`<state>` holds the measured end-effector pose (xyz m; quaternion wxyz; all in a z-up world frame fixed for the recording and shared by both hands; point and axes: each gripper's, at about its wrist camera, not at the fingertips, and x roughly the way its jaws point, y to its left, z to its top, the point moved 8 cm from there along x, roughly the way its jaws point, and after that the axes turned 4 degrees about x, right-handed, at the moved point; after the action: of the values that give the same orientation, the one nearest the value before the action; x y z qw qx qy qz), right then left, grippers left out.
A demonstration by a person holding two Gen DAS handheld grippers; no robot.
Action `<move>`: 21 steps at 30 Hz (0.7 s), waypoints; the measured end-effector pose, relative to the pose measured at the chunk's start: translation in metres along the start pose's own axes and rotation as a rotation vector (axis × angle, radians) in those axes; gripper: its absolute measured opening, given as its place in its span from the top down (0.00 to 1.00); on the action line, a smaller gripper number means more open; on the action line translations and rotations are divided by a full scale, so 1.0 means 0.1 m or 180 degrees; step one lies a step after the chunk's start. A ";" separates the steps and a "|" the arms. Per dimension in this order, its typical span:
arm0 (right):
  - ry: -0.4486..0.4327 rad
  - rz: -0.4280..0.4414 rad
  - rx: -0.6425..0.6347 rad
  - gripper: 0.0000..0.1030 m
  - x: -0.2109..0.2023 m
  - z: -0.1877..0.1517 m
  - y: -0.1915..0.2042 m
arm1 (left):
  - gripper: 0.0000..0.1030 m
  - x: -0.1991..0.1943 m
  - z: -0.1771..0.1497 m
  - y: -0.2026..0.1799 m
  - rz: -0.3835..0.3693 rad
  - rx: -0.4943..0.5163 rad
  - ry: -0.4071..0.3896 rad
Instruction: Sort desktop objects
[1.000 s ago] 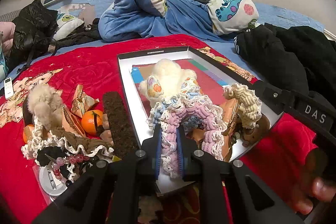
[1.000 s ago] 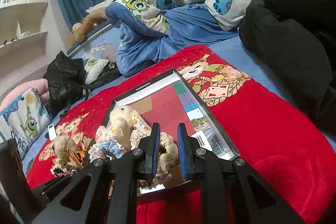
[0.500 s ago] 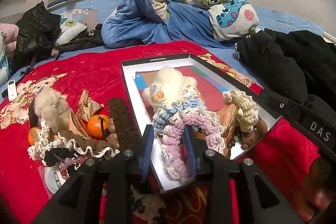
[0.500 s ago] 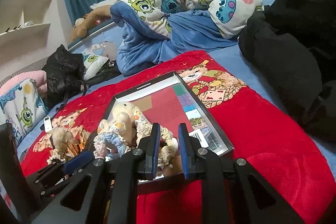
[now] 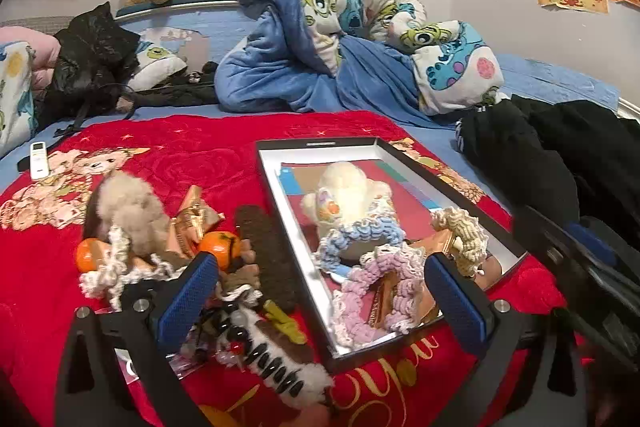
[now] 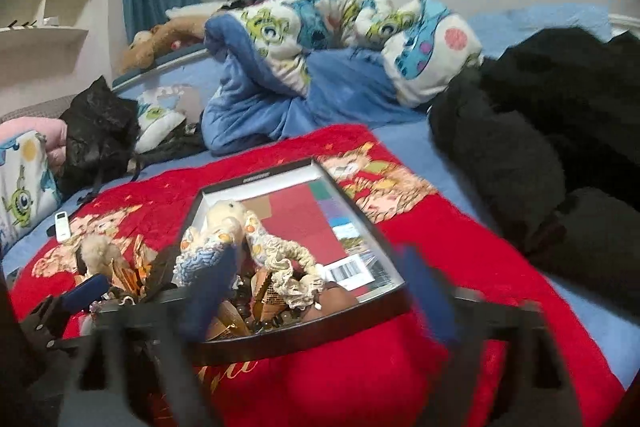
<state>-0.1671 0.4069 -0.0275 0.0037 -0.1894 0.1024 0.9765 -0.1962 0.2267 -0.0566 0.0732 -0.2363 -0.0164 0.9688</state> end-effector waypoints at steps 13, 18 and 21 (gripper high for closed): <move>0.0119 -0.0282 0.0138 0.00 -0.32 -0.20 -0.19 | 0.00 -0.43 -0.19 -0.13 0.0289 0.0440 0.0050; 0.0125 -0.0319 0.0236 0.00 -0.54 -0.20 -0.13 | 0.00 -0.79 -0.23 -0.11 0.0197 0.0474 -0.0007; 0.0118 -0.0498 0.0238 0.00 -0.77 -0.21 -0.06 | 0.00 -1.04 -0.22 -0.06 0.0125 0.0500 -0.0063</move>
<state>-0.0876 0.4109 -0.0192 0.0852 -0.2146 0.1238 0.9651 -0.0938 0.2172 -0.0287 0.0723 -0.2205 0.0636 0.9706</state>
